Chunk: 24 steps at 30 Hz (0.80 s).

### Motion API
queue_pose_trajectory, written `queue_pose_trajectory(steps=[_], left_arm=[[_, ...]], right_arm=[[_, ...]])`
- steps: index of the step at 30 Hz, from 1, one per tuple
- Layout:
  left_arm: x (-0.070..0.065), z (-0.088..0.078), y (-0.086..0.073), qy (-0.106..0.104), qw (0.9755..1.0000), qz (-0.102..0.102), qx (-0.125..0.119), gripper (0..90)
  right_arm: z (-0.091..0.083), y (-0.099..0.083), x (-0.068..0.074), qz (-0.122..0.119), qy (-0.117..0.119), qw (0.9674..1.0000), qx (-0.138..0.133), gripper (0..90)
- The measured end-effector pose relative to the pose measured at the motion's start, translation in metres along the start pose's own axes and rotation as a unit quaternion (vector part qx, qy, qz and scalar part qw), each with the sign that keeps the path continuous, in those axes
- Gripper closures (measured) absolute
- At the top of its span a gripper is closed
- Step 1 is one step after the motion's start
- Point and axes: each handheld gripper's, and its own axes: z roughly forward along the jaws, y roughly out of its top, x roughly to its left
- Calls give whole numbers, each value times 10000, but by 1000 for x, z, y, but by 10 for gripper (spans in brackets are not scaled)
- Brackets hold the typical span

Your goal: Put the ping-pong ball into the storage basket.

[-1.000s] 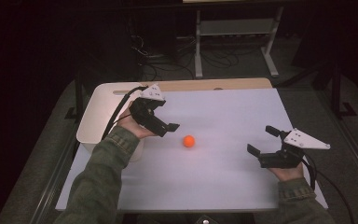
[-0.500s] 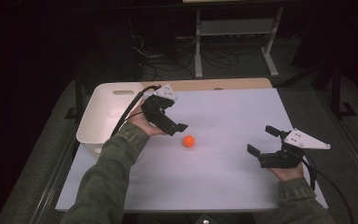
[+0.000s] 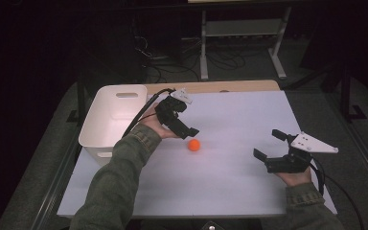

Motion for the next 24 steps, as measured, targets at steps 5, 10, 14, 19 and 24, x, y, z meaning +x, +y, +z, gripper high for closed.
queue_pose_trajectory(steps=[5, 10, 14, 19, 24], left_arm=[[3, 9, 1, 89, 9999, 40, 133, 0], [8, 15, 1, 38, 9998, -21, 185, 1], [9, 21, 2, -9, 9997, -52, 230, 0], [10, 30, 2, -36, 9993, -47, 367, 0], [12, 39, 1, -71, 9989, -76, 464, 0]], right_arm=[[0, 0, 0, 29, 9, 10000, 5, 0], [1, 0, 0, 21, 24, 10000, 17, 0], [0, 0, 0, 23, 25, 10000, 15, 0], [0, 0, 0, 28, 31, 10000, 13, 0], [0, 0, 0, 23, 28, 10000, 9, 0]])
